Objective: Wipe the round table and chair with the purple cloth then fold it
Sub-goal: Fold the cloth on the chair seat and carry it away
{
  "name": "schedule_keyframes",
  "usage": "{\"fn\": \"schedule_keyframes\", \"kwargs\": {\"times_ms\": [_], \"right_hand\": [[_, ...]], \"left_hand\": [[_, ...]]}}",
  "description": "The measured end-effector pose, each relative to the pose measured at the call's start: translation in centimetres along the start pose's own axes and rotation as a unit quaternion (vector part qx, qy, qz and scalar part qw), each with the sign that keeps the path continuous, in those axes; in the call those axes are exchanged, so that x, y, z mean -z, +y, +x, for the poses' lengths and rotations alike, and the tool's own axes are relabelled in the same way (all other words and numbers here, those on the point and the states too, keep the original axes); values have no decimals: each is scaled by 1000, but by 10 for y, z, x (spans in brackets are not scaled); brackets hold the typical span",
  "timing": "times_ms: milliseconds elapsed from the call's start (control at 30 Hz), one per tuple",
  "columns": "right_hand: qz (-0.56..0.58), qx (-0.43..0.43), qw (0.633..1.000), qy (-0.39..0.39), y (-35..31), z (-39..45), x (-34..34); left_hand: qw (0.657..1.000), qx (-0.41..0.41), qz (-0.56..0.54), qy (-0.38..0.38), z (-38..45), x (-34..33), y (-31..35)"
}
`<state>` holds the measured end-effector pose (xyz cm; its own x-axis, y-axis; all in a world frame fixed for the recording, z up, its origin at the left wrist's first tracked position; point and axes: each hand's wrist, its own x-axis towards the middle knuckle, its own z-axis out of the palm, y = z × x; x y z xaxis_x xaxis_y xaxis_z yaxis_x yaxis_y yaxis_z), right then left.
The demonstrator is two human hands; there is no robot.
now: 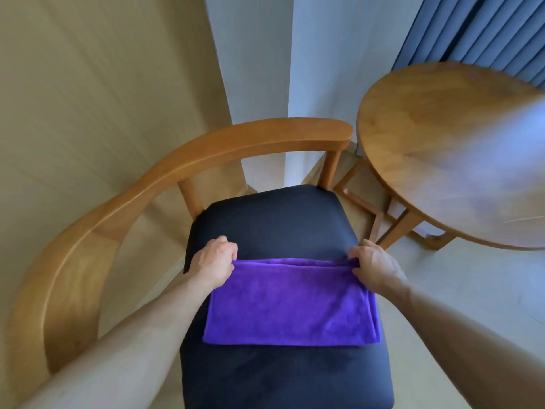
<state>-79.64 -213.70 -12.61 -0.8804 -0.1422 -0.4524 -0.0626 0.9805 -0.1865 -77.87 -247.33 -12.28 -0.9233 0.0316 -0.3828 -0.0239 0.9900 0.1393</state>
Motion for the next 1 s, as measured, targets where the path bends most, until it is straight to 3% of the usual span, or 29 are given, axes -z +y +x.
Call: {"fn": "schedule_keyframes", "kwargs": {"times_ms": [200,367,667,767,867,1000], "right_hand": [[41,-13,996,-80,10,21,-1],[-16,18,989,-143,15,22,7],[134,-23,989,-49,19,22,10],[91,-64,992,52,9,7,7],[14,50,987,149,-21,-19,-5],[39,165,983,67,-87,-47,-40]], "left_hand": [[996,35,-61,-48,16,-17,-7],[994,39,-73,-78,14,-16,-14],[991,45,-105,-76,22,7,-26],[985,75,-132,-79,17,2,-29],[978,101,-166,-81,13,-4,-32],[972,112,-190,-81,10,-7,-30]]}}
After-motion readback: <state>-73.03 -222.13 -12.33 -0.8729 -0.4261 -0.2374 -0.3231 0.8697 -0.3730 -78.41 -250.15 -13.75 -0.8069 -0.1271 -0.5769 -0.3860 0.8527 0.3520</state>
